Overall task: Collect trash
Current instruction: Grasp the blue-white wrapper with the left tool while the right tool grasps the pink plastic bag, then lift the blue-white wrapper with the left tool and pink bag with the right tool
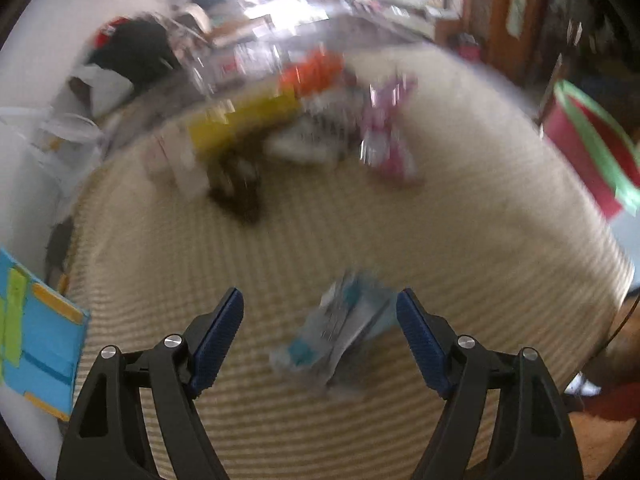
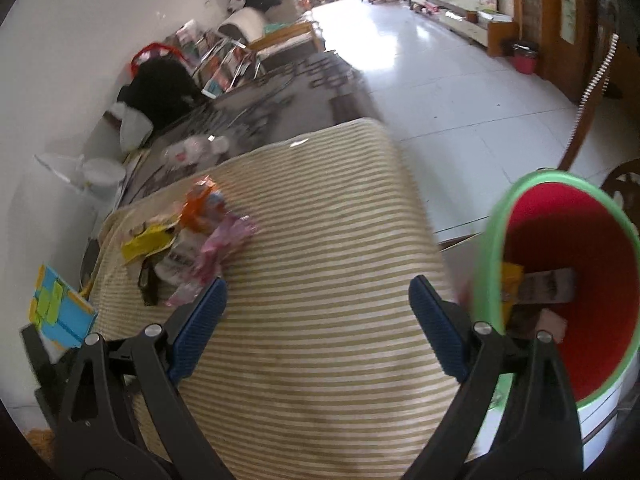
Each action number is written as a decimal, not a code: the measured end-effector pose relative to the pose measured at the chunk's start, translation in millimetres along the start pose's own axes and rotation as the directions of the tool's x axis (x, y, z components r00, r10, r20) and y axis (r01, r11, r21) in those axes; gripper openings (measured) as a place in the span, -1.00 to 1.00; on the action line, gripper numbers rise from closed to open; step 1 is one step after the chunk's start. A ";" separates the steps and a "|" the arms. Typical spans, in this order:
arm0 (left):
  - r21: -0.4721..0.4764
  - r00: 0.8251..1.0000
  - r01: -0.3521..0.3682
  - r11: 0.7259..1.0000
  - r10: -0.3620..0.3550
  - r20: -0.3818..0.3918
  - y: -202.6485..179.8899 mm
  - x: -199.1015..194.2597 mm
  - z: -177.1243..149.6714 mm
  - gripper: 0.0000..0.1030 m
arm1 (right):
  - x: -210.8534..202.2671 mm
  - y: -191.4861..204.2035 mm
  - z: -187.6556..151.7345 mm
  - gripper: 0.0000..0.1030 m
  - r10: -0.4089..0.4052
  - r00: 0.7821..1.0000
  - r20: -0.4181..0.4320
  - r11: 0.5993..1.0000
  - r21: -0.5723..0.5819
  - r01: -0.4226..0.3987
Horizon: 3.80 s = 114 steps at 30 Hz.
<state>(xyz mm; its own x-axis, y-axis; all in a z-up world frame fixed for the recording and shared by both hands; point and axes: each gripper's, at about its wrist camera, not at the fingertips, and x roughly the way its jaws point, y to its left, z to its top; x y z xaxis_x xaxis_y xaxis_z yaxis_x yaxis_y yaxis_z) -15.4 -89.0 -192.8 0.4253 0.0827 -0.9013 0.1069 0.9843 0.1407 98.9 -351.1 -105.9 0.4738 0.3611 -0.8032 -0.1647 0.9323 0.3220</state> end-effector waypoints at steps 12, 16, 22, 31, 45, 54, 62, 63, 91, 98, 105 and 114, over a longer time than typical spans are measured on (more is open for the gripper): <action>-0.109 0.956 0.291 0.950 -0.284 0.080 58.8 11.0 24.2 -0.61 | 76.9 91.4 -2.9 0.76 0.009 0.997 -0.077 1.000 0.025 -0.007; -0.168 0.943 0.319 0.933 -0.294 0.154 93.8 -6.8 37.2 -0.60 | 109.3 107.2 0.4 0.50 -0.012 0.995 -0.103 0.998 0.060 0.018; -0.197 0.944 0.309 0.931 -0.273 0.187 121.3 -17.6 28.5 -0.60 | 147.2 110.8 -1.2 0.13 -0.045 0.987 -0.157 0.989 0.135 0.067; -0.255 0.941 0.314 0.915 -0.265 0.208 153.5 -15.1 25.2 -0.60 | 133.9 126.9 -1.3 -0.66 -0.059 0.991 -0.118 0.994 0.081 0.069; -0.176 0.930 0.305 0.936 -0.253 0.265 119.7 -43.9 65.1 -0.60 | 3.8 151.2 -12.6 -0.67 -0.003 0.991 0.134 1.000 -0.019 0.005; -0.149 0.922 0.281 0.948 -0.223 0.317 109.4 -67.7 80.2 -0.59 | -14.9 152.3 -19.4 -0.66 -0.001 0.986 0.168 0.999 -0.037 0.007; -0.138 0.932 0.243 0.960 -0.192 0.306 109.0 -69.2 74.8 -0.59 | -16.7 152.2 -25.0 -0.66 0.005 0.989 0.149 0.999 -0.037 0.000; -0.137 0.934 0.240 0.961 -0.190 0.302 109.2 -68.2 74.1 -0.59 | -16.5 152.4 -25.4 -0.66 0.005 0.989 0.146 0.999 -0.038 0.001; -0.142 0.949 0.220 0.965 -0.179 0.258 98.1 -58.4 57.7 -0.59 | -23.2 133.8 -43.7 -0.66 -0.010 0.989 0.146 1.000 0.006 0.009; -0.136 0.948 0.229 0.964 -0.190 0.255 87.6 -57.0 63.5 -0.59 | -31.6 124.9 -44.1 -0.66 -0.026 0.986 0.165 1.000 0.016 0.024; -0.102 0.945 0.240 0.966 -0.207 0.254 69.2 -56.0 77.6 -0.59 | -44.4 106.7 -38.4 -0.65 -0.072 0.980 0.183 0.997 0.043 0.066; -0.126 0.952 0.215 0.968 -0.179 0.249 38.8 -54.4 99.2 -0.59 | -54.3 77.9 -13.0 -0.65 -0.071 0.977 0.202 0.997 0.001 0.072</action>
<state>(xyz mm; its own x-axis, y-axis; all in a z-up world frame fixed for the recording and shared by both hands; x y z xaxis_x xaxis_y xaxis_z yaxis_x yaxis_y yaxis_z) 54.8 -70.8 -97.7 0.6095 -0.1366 -0.7809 0.0817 0.9906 -0.1095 49.1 -297.8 -43.7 0.6491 0.2827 -0.7062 -0.1294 0.9559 0.2637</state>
